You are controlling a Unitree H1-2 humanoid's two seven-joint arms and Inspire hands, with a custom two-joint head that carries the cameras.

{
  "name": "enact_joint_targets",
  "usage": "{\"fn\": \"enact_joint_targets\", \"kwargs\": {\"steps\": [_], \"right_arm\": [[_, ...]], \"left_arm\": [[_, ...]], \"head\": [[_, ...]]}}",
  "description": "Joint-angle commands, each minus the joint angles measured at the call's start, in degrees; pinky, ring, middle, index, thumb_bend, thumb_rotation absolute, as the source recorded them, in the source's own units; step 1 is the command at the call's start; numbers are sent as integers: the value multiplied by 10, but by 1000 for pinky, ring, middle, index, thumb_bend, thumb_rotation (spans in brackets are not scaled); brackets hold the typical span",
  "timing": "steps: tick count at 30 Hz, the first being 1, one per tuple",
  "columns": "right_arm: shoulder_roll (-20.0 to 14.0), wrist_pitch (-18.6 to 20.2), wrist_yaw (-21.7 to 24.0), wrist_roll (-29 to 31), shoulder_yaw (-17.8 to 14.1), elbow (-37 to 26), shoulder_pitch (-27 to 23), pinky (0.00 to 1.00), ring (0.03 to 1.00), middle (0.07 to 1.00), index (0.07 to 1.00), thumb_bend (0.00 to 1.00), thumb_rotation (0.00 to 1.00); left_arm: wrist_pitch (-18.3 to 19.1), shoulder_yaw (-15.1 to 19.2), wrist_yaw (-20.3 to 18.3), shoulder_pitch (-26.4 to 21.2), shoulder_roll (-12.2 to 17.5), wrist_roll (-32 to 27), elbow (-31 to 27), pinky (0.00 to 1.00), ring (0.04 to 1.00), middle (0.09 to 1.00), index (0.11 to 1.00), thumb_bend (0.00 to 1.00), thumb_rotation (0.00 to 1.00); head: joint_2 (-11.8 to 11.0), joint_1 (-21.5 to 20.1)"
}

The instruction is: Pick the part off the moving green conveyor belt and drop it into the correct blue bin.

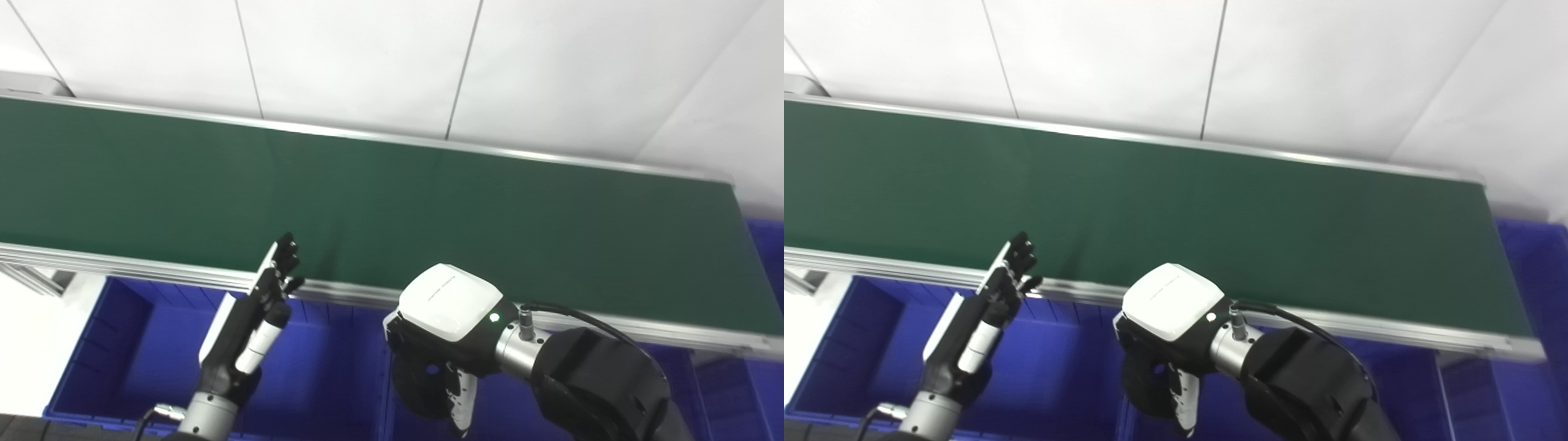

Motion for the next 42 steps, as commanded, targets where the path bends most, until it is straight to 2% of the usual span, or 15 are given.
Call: {"fn": "enact_joint_targets", "kwargs": {"steps": [1,4,7,9,11,13,16,17,19,22,26,29,31,39,42], "right_arm": [[3,-42,-53,-23,-14,-21,32,144,202,470,488,529,0],[3,-71,-129,-34,-31,-6,72,142,198,470,487,529,0],[-2,-101,-238,-55,-49,24,112,198,252,472,485,529,0],[1,-107,-318,-70,-62,52,135,226,280,418,513,523,0],[5,-107,-355,-97,-66,66,148,228,304,415,517,523,1],[15,-108,-345,-148,-67,67,155,261,343,432,517,526,5],[35,-118,-300,-226,-68,60,163,357,462,565,497,520,146],[39,-120,-289,-241,-70,59,166,399,508,604,563,658,328],[48,-124,-273,-269,-75,59,175,540,635,690,660,835,656],[61,-131,-251,-294,-84,58,187,787,828,861,817,970,873],[89,-129,-226,-316,-98,67,201,963,912,943,898,999,940],[109,-121,-234,-324,-104,83,215,997,938,961,912,1000,958],[120,-118,-240,-327,-106,90,221,1000,938,962,916,1000,980],[170,-91,-333,-287,-117,112,274,964,885,916,897,1000,984],[193,-74,-385,-203,-134,117,298,871,862,890,865,1000,946]], "left_arm": [[2,5,-5,-6,2,-16,-21,915,977,1000,1000,738,865],[1,8,-8,-8,5,-19,-22,917,972,1000,1000,725,861],[4,9,-10,-8,7,-24,-22,931,974,1000,1000,719,853],[9,11,-11,-8,8,-25,-24,936,973,1000,1000,726,846],[13,12,-11,-8,9,-22,-25,931,974,1000,1000,730,847],[17,14,-10,-8,10,-22,-27,911,971,1000,1000,733,854],[22,19,-11,-6,9,-27,-31,904,974,1000,1000,751,840],[22,19,-11,-5,9,-27,-31,899,975,1000,1000,756,839],[24,19,-12,-4,11,-26,-34,891,976,1000,1000,751,844],[33,18,-13,-5,13,-19,-39,882,972,1000,1000,779,869],[44,18,-15,-9,11,-27,-42,884,974,1000,1000,780,868],[47,17,-16,-14,7,-31,-40,883,975,1000,1000,780,857],[51,18,-18,-17,6,-37,-39,883,978,1000,1000,788,847],[53,8,-22,-31,3,-37,-33,863,967,1000,1000,759,840],[52,6,-21,-33,3,-35,-29,892,975,1000,1000,766,843]], "head": [[2,-1],[5,2],[7,5],[9,8],[11,9],[12,6],[15,3],[16,3],[19,4],[22,1],[22,-3],[22,-1],[22,-2],[14,1],[6,12]]}}
